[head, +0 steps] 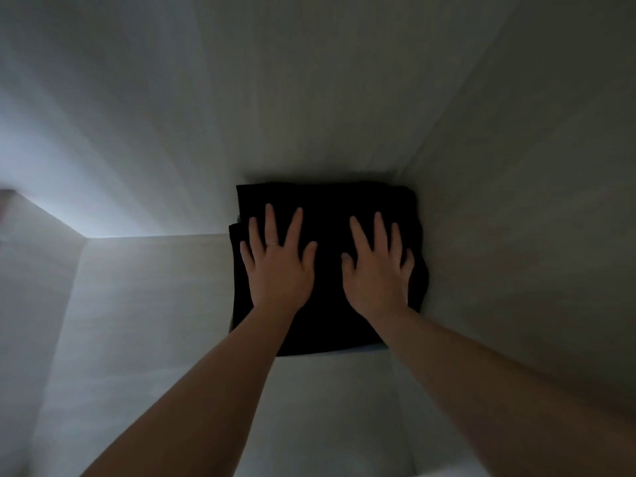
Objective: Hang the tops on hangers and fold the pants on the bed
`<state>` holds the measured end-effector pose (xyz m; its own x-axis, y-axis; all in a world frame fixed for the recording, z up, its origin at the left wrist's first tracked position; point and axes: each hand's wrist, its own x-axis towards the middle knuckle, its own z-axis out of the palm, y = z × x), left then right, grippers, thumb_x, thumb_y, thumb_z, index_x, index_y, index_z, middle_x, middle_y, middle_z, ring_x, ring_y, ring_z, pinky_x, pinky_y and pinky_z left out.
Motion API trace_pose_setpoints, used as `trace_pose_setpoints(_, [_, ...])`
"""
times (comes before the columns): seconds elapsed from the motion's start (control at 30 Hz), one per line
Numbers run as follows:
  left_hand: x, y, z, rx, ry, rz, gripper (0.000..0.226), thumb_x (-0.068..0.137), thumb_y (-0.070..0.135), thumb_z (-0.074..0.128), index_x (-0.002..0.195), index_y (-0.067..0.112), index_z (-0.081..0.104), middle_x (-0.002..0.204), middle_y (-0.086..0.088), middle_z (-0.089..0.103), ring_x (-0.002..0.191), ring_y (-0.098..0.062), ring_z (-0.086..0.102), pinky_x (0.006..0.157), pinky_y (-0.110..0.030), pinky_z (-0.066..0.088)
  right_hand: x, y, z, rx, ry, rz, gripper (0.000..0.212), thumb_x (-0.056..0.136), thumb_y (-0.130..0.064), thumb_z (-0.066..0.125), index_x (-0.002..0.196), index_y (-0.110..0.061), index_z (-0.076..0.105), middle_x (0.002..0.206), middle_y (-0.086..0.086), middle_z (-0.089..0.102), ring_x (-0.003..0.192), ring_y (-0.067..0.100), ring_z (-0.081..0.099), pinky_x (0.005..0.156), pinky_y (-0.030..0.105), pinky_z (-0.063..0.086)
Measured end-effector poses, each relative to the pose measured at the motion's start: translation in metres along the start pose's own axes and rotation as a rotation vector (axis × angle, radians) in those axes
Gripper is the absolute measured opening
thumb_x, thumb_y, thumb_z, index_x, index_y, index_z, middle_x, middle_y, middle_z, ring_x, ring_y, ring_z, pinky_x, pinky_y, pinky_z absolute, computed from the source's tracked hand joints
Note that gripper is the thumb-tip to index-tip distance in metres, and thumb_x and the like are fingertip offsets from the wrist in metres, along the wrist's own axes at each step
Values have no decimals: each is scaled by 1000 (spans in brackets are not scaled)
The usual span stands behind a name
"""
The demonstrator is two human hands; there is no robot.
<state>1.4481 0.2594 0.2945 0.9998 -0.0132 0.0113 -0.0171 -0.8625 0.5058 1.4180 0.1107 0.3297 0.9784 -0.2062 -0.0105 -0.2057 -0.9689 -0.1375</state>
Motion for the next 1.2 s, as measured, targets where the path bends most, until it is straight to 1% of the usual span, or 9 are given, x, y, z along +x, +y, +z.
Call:
trace_pose_setpoints(0.13, [14,-23,40,48,-13,1,64,102,60,29,158,49,0,169,2,-14,155,-33,-12,123,-61,6,10,13,51,-70,-114,-2,67,101,-60,19,159,-38,-8,168,3,-17,154,33,-8,120,60,11])
trace_pose_setpoints(0.4, [27,-33,86,102,145,31,65,100,61,31,159,47,6,170,-3,-6,155,-38,-3,121,-62,9,26,21,109,-119,10,4,72,99,-51,26,161,-21,5,166,22,-1,150,47,10,110,66,29])
trace_pose_setpoints(0.53, [24,-31,82,110,128,31,65,100,60,31,159,47,6,170,-3,-7,155,-38,-5,122,-61,8,24,20,108,-112,19,4,72,99,-51,26,161,-19,6,166,23,0,150,47,11,108,67,30])
trace_pose_setpoints(0.63, [21,-32,74,99,103,31,64,101,60,33,159,46,9,170,-3,-6,155,-38,-6,122,-61,7,22,18,105,-118,-39,20,72,100,-54,17,161,-21,-3,166,19,-11,152,44,1,113,65,24])
trace_pose_setpoints(0.73, [19,-33,61,96,-4,45,66,102,61,28,159,47,-2,169,-2,-16,154,-37,-15,122,-59,0,22,20,95,-134,-139,-2,72,100,-59,13,158,-28,-17,164,12,-26,153,38,-12,118,62,11])
trace_pose_setpoints(0.87, [-20,-31,41,155,-212,23,69,104,56,23,156,41,-19,165,-1,-30,153,-34,-22,124,-55,-3,-13,32,72,-222,-274,-94,71,102,-59,15,156,-32,-21,165,10,-26,154,33,-13,123,52,2])
trace_pose_setpoints(1.0, [-115,-37,32,222,-326,30,65,105,55,18,159,38,-13,168,3,-21,155,-27,-15,124,-48,-5,-80,43,56,-290,-468,-74,68,101,-63,13,157,-39,-15,167,1,-20,155,26,-11,124,48,-2])
trace_pose_setpoints(1.1, [-171,-48,24,221,-450,6,71,105,56,25,157,37,-18,166,8,-26,154,-20,-20,123,-49,-6,-124,49,44,-262,-568,-56,70,99,-67,17,157,-42,-12,167,-6,-20,154,23,-14,122,55,-2])
trace_pose_setpoints(1.2, [-207,-52,8,172,-583,-33,67,104,59,23,159,39,-9,168,8,-16,155,-21,-14,123,-54,-4,-158,51,23,-281,-646,-50,68,99,-69,15,158,-44,-7,168,-9,-15,155,23,-13,120,60,-3])
